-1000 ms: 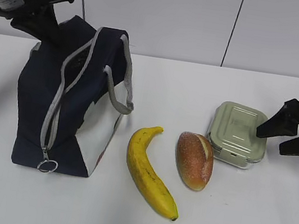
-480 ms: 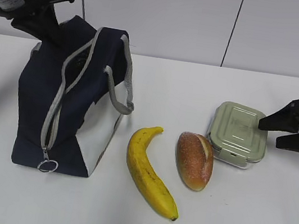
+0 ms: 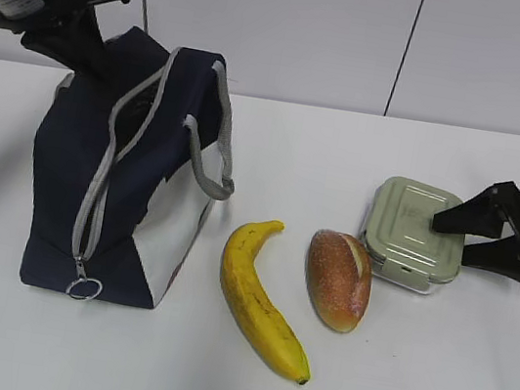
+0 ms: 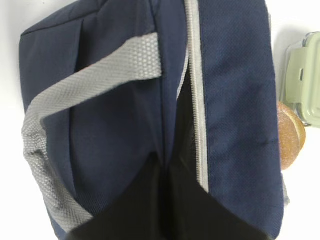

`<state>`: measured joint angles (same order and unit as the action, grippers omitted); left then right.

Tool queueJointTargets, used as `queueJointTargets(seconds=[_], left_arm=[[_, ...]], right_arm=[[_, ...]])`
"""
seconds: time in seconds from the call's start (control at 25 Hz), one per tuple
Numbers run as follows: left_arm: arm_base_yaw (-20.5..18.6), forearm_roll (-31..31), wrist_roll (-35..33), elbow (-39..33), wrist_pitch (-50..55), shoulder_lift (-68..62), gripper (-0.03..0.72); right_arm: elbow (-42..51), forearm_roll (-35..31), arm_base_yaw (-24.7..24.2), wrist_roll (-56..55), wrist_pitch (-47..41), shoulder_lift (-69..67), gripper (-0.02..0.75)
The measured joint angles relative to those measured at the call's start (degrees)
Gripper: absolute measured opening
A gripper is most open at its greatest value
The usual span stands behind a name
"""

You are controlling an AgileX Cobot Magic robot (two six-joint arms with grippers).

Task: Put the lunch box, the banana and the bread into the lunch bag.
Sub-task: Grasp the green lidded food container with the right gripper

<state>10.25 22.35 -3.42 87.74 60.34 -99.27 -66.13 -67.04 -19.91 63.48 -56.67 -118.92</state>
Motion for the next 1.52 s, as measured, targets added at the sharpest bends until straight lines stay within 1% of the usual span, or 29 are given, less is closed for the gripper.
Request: queueJointTargets(seconds=[0.48,0.64,0.72,0.96,1.16,1.4,1.52], left_arm=[[0.0,0.1,0.0,0.0,0.0,0.0,-0.003],[0.0,0.2,0.0,0.0,0.1,0.0,-0.003],[0.0,0.2,0.0,0.0,0.1,0.0,-0.003],[0.0,0.2,0.0,0.0,0.1,0.0,-0.003],[0.0,0.2,0.0,0.0,0.1,0.0,-0.003],[0.0,0.2,0.0,0.0,0.1,0.0,-0.003],[0.0,0.4,0.0,0.0,0.1,0.0,-0.003]], right_arm=[[-0.5,-1.1,0.0,0.7,-0.6,-2.2,0.578],[-1.0,-2.2,0.0,1.5,-2.3,-3.5,0.572],[-1.1,-2.6,0.0,1.5,-3.3,-3.9,0.545],[-1.1,-3.8,0.0,1.6,-5.0,-4.2,0.406],[-1.1,-3.9,0.0,1.8,-5.9,-4.3,0.379],[-1.3,-4.0,0.0,2.4,-6.5,-4.4,0.376],[-2.8,-3.2,0.0,2.6,-7.1,-4.5,0.375]])
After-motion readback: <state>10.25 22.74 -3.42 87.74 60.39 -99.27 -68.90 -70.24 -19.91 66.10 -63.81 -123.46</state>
